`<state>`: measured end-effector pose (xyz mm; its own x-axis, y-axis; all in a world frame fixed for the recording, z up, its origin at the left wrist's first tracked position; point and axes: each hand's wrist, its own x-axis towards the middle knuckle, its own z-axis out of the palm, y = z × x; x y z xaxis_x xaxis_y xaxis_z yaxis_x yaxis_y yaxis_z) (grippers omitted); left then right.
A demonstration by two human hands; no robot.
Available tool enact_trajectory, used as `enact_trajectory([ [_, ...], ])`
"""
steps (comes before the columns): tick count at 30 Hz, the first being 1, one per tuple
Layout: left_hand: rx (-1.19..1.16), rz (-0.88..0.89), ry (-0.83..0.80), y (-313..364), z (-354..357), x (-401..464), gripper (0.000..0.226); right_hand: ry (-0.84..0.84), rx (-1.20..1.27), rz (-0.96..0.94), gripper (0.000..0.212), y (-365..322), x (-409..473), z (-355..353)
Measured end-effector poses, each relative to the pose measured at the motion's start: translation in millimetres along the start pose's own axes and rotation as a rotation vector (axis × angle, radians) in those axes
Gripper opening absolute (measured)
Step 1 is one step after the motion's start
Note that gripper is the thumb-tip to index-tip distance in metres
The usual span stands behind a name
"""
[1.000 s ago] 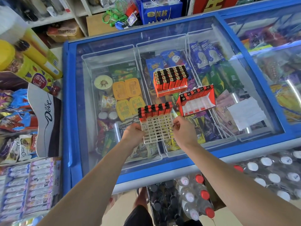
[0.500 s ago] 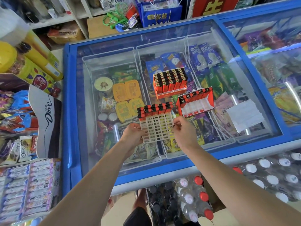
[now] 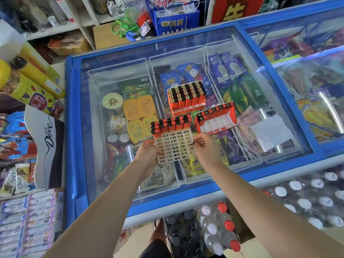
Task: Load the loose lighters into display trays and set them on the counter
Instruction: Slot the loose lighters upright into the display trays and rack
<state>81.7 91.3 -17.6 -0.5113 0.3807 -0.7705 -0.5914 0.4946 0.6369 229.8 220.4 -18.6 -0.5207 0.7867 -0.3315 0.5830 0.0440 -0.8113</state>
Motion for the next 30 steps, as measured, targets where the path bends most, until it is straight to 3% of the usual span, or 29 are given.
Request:
enact_trajectory([
  [5, 0.007, 0.002, 0.003, 6, 3, 1, 0.035, 0.001, 0.221, 0.233, 0.01, 5, 14, -7],
  [10, -0.02, 0.009, 0.022, 7, -3, 3, 0.033, 0.215, 0.495, 0.561, 0.018, 24, 42, -27],
  [14, -0.029, 0.011, 0.047, 5, -9, 6, 0.033, 0.232, 0.564, 0.667, 0.027, 26, 68, -31],
  [26, -0.033, -0.006, 0.056, 8, -14, 8, 0.033, 0.281, 0.618, 0.567, 0.047, 17, 71, -27],
  [30, -0.053, -0.004, 0.049, 9, -18, 5, 0.032, 0.292, 0.586, 0.536, 0.043, 18, 62, -28],
])
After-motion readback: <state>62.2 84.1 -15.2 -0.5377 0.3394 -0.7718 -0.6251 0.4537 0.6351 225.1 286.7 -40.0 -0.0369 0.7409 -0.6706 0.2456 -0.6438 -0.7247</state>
